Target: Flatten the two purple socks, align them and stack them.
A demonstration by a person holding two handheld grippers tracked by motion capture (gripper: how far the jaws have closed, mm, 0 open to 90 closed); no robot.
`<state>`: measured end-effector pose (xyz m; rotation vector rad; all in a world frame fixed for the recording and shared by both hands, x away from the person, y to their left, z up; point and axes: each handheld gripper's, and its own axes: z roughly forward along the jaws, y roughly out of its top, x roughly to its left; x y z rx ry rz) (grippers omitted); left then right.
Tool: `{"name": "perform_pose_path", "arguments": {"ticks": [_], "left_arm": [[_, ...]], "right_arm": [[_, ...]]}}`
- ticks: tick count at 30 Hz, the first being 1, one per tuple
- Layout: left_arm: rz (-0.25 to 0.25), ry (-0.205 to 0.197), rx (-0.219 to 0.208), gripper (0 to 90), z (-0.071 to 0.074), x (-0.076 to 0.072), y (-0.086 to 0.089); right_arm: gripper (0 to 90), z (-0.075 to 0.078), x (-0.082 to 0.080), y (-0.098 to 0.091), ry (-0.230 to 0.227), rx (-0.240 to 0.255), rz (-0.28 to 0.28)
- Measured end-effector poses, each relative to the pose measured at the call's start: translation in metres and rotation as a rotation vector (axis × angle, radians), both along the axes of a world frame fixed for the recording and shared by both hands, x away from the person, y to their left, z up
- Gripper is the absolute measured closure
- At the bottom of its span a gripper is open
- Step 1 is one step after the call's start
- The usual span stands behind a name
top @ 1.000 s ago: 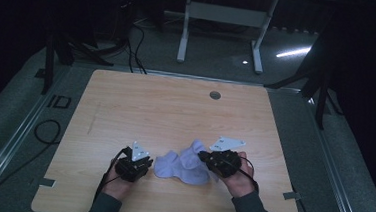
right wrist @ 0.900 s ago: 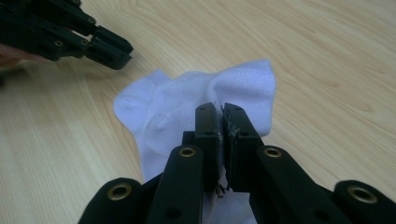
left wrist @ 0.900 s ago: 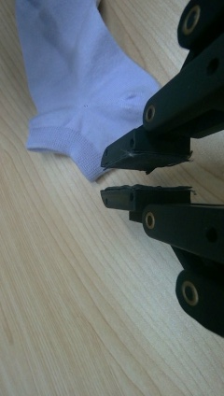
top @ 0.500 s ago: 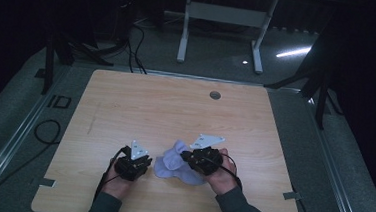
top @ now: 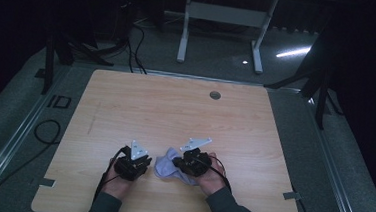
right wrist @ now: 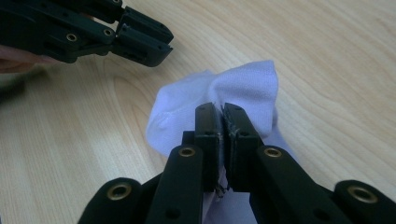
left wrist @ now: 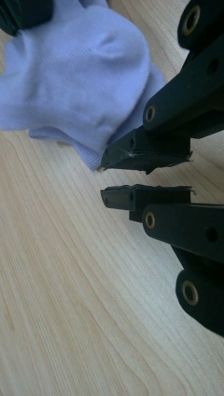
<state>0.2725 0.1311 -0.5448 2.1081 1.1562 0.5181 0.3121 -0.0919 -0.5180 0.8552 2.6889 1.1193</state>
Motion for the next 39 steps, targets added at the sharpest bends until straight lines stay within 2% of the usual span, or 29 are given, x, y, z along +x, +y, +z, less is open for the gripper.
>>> {"name": "perform_pose_path", "arguments": {"ticks": [6, 10, 12, 14, 17, 23, 26, 30, 34, 39], "left_arm": [[-0.008, -0.009, 0.004, 78.9, 0.0, -0.001, -0.002], [-0.005, -0.018, -0.003, 78.9, 0.002, -0.002, -0.002], [-0.013, -0.023, -0.015, 79.2, 0.003, -0.002, -0.003], [-0.033, -0.028, -0.022, 80.1, 0.003, -0.004, -0.006], [-0.075, -0.026, -0.009, 82.3, 0.0, -0.004, -0.015], [-0.114, -0.021, 0.001, 84.6, -0.007, 0.001, -0.03], [-0.125, -0.016, 0.008, 84.6, -0.009, 0.002, -0.034], [-0.122, -0.025, -0.006, 84.6, -0.007, 0.001, -0.034], [-0.131, -0.03, -0.043, 84.6, -0.005, 0.0, -0.032], [-0.151, -0.026, -0.016, 85.0, -0.01, 0.001, -0.039]], "right_arm": [[84.9, 0.002, -0.001, -0.001, 0.01, 0.018, -0.009], [84.9, 0.008, -0.002, -0.003, -0.013, 0.028, -0.023], [84.9, 0.008, -0.001, -0.002, -0.023, 0.003, -0.034], [84.9, 0.004, 0.001, -0.001, -0.004, -0.005, -0.039], [84.9, -0.002, 0.002, 0.001, 0.011, -0.019, -0.042], [84.9, -0.004, 0.003, 0.001, 0.016, -0.023, -0.045], [84.9, -0.004, 0.004, -0.001, 0.016, -0.026, -0.045], [84.9, -0.005, 0.003, -0.001, 0.022, -0.031, -0.049], [84.9, -0.007, 0.003, -0.002, 0.024, -0.032, -0.052], [84.9, -0.009, 0.003, -0.001, 0.021, -0.044, -0.051]]}}
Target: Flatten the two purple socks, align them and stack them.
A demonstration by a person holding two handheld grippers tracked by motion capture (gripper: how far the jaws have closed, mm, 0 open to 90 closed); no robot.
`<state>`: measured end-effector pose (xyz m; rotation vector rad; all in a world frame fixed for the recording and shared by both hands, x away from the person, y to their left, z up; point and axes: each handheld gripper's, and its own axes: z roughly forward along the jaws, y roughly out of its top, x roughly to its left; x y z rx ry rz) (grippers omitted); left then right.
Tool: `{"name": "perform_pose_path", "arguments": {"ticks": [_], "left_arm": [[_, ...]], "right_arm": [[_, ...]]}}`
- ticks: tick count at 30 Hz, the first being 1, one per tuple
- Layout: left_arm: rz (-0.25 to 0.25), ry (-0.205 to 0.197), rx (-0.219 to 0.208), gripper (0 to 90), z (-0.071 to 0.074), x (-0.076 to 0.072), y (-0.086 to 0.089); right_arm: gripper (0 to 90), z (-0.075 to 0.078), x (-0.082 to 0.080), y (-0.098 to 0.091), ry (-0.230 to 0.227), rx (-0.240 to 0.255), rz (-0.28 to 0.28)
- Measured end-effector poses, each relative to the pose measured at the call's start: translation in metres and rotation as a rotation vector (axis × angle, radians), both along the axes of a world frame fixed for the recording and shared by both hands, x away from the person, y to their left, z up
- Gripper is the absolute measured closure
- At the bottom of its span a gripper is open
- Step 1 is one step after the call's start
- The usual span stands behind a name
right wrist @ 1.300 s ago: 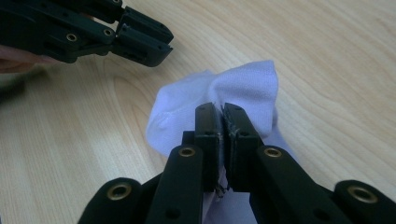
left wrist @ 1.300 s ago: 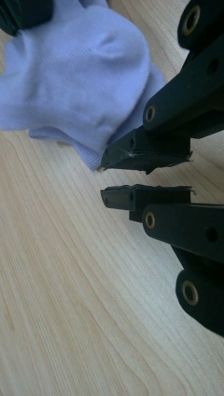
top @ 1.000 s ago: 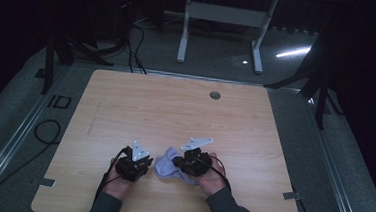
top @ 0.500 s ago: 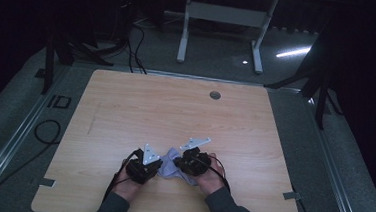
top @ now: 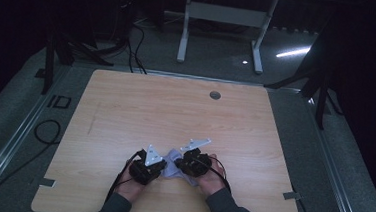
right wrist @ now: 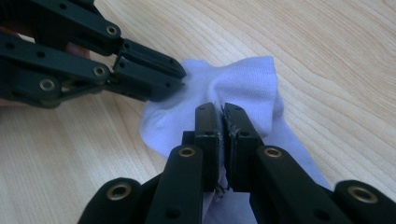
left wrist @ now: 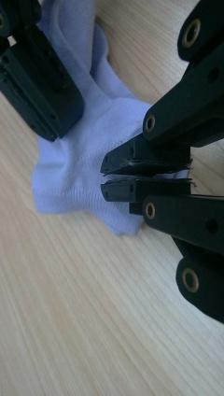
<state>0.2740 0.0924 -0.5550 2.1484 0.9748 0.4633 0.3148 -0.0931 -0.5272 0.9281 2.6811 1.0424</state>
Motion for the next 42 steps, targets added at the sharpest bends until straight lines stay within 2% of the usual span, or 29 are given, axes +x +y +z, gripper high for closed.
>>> {"name": "perform_pose_path", "arguments": {"ticks": [3, 10, 12, 16, 19, 22, 26, 31, 38, 42], "left_arm": [[-0.003, 0.01, 0.033, 86.1, -0.005, 0.003, -0.003], [0.005, 0.02, 0.023, 87.7, -0.005, 0.003, -0.003], [0.001, 0.015, 0.033, 87.7, -0.005, 0.003, -0.004], [0.003, 0.015, 0.035, 87.8, -0.005, 0.002, -0.004], [0.004, 0.015, 0.037, 87.8, -0.005, 0.002, -0.004], [0.005, 0.013, 0.039, 87.8, -0.005, 0.002, -0.004], [0.006, 0.015, 0.038, 87.8, -0.005, 0.002, -0.004], [0.005, 0.017, 0.038, 87.8, -0.005, 0.002, -0.004], [0.007, 0.017, 0.034, 87.8, -0.005, 0.002, -0.004], [0.006, 0.018, 0.033, 87.8, -0.005, 0.002, -0.004]], "right_arm": [[84.9, -0.001, 0.0, 0.001, -0.002, -0.003, 0.004], [82.5, 0.001, -0.001, 0.0, 0.007, 0.001, 0.018], [78.7, 0.006, -0.002, -0.002, -0.007, 0.013, 0.021], [76.5, 0.023, -0.003, -0.012, -0.043, 0.049, 0.01], [76.1, 0.034, -0.002, -0.023, -0.066, 0.063, -0.015], [75.9, 0.038, -0.001, -0.035, -0.071, 0.06, -0.041], [75.6, 0.033, -0.001, -0.05, -0.056, 0.045, -0.073], [74.1, 0.018, -0.006, -0.061, -0.022, 0.003, -0.088], [65.7, -0.003, -0.014, -0.066, 0.033, -0.035, -0.088], [65.3, -0.011, -0.011, -0.064, 0.068, -0.055, -0.085]]}}
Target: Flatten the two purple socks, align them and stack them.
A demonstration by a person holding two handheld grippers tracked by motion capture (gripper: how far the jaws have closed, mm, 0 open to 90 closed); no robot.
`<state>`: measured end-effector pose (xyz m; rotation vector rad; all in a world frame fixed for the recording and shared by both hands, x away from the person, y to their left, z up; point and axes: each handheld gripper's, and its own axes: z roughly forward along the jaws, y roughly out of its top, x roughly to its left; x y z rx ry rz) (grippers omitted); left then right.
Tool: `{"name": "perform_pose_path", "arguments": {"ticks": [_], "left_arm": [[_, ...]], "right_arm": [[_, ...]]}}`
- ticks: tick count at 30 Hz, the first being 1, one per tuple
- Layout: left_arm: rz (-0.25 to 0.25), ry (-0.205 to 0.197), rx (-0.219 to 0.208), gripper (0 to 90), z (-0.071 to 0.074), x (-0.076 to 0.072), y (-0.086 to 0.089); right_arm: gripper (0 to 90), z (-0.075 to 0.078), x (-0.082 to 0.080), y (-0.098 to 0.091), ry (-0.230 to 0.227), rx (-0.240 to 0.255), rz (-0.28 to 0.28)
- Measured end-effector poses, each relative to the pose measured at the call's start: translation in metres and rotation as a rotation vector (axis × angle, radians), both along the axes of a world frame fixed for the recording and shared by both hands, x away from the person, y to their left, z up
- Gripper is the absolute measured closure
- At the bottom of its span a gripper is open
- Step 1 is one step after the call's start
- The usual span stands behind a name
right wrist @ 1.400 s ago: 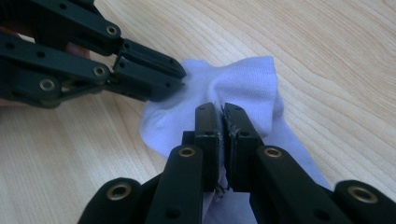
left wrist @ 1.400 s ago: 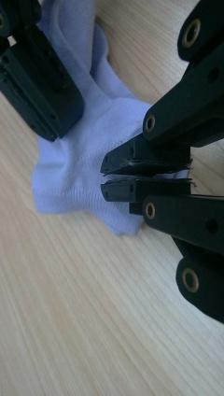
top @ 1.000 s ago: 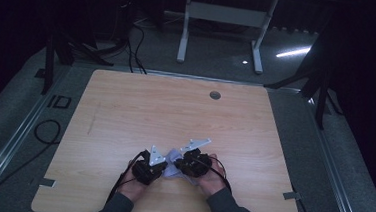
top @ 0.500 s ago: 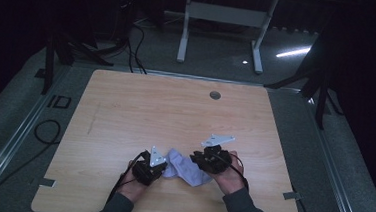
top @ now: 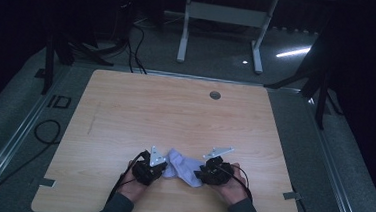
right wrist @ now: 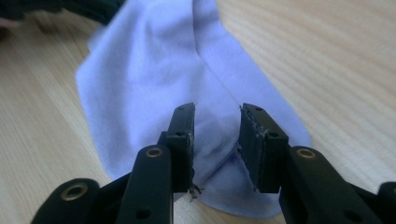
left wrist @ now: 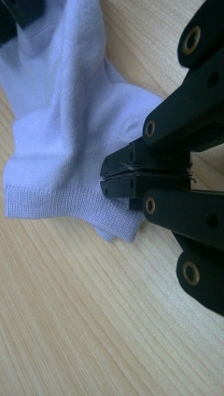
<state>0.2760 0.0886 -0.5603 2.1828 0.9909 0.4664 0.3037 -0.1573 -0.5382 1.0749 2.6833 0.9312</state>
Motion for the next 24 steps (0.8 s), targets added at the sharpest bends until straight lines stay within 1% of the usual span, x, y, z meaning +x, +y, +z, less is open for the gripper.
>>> {"name": "perform_pose_path", "arguments": {"ticks": [1, 3, 6, 8, 11, 15, 24], "left_arm": [[0.001, -0.001, 0.0, 87.8, 0.0, 0.0, 0.0], [0.003, -0.001, -0.002, 87.8, 0.0, 0.0, 0.0], [0.004, -0.002, -0.004, 87.9, 0.0, -0.001, 0.0], [0.004, -0.002, -0.003, 87.8, 0.0, -0.001, 0.0], [0.007, -0.003, -0.003, 87.9, -0.001, -0.001, 0.0], [0.008, -0.005, -0.004, 87.9, -0.001, -0.001, -0.001], [0.006, -0.002, -0.003, 87.9, -0.001, -0.001, 0.0]], "right_arm": [[66.2, -0.002, 0.001, 0.0, 0.012, -0.004, -0.001], [71.3, -0.004, 0.002, 0.0, 0.03, -0.007, -0.004], [80.7, -0.004, 0.003, -0.001, 0.035, -0.009, 0.001], [84.3, -0.003, 0.003, -0.001, 0.037, -0.008, 0.002], [85.1, 0.0, 0.001, 0.0, 0.021, -0.016, 0.007], [85.3, 0.009, -0.001, -0.003, -0.015, -0.012, -0.003], [85.7, 0.034, 0.0, -0.022, -0.075, 0.018, -0.045]]}}
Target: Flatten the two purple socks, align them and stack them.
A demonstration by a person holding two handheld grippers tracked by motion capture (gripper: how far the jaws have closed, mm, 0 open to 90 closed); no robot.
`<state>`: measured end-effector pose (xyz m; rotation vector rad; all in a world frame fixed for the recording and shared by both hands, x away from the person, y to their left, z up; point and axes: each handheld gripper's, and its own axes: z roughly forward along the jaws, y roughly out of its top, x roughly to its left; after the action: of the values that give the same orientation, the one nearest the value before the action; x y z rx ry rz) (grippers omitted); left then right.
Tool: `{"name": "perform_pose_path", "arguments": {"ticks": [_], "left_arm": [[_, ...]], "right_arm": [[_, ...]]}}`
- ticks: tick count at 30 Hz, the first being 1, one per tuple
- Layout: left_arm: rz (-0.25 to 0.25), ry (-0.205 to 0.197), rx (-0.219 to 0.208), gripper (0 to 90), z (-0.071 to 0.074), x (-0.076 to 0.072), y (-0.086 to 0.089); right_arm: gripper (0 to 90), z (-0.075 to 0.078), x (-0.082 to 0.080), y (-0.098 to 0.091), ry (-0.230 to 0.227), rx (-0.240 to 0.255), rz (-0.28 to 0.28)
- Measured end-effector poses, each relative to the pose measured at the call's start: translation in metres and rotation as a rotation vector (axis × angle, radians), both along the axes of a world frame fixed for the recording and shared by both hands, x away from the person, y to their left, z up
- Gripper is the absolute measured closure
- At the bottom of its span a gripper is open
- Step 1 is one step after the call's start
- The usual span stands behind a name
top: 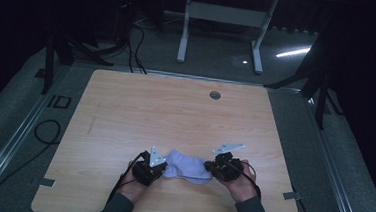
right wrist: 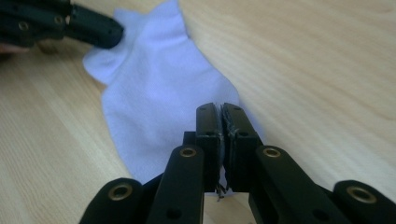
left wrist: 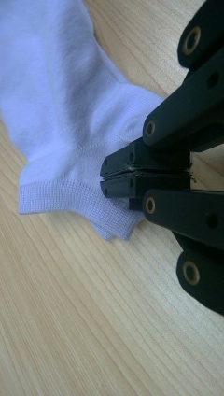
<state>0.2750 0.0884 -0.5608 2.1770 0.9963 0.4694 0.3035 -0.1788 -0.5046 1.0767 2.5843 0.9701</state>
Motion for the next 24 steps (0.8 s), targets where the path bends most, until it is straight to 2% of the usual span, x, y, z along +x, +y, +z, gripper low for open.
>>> {"name": "perform_pose_path", "arguments": {"ticks": [5, 8, 15, 24], "left_arm": [[0.001, 0.001, -0.006, 87.9, 0.0, 0.0, 0.0], [-0.005, 0.002, -0.007, 87.9, 0.0, -0.001, 0.0], [-0.01, 0.013, -0.007, 87.9, 0.001, -0.003, 0.0], [-0.003, 0.018, -0.008, 87.8, 0.001, -0.006, -0.001]], "right_arm": [[85.7, 0.011, 0.003, -0.005, -0.025, 0.015, -0.009], [85.7, 0.014, 0.006, -0.005, -0.047, 0.005, -0.007], [85.4, 0.01, 0.01, -0.003, -0.061, -0.017, -0.011], [82.5, -0.007, 0.01, -0.007, -0.006, -0.039, -0.001]]}}
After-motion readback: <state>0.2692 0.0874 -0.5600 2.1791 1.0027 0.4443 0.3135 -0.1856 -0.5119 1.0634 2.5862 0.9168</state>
